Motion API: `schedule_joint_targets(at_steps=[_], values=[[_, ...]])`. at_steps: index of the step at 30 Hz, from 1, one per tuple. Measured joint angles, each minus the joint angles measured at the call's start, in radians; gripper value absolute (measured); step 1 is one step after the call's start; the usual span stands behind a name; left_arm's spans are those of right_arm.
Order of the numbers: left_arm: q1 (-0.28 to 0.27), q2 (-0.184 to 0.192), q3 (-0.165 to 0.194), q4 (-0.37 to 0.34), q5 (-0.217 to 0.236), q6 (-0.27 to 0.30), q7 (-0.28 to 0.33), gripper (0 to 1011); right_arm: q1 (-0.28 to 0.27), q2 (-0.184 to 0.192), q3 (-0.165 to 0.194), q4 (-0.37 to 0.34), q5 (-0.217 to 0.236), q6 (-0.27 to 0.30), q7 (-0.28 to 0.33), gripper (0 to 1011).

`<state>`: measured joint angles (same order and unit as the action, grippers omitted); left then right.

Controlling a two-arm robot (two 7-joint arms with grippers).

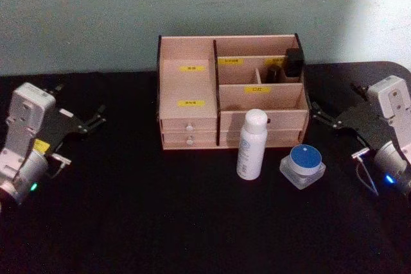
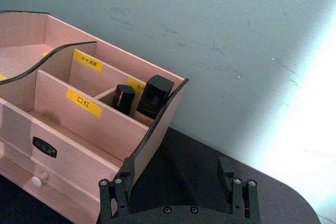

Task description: Pick up the facial cleanser and watermelon frost from the table and place them into the tiered storage box.

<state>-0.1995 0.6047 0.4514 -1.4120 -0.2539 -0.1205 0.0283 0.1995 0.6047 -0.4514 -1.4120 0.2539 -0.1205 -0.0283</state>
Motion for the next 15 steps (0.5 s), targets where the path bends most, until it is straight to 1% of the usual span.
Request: schedule_joint_targets(at_steps=[15], values=[[0.0,0.0,0.0,0.0,0.0,0.0,0.0,1001,0.0,0.0,0.0,0.0,0.0,0.0,0.0,1000]])
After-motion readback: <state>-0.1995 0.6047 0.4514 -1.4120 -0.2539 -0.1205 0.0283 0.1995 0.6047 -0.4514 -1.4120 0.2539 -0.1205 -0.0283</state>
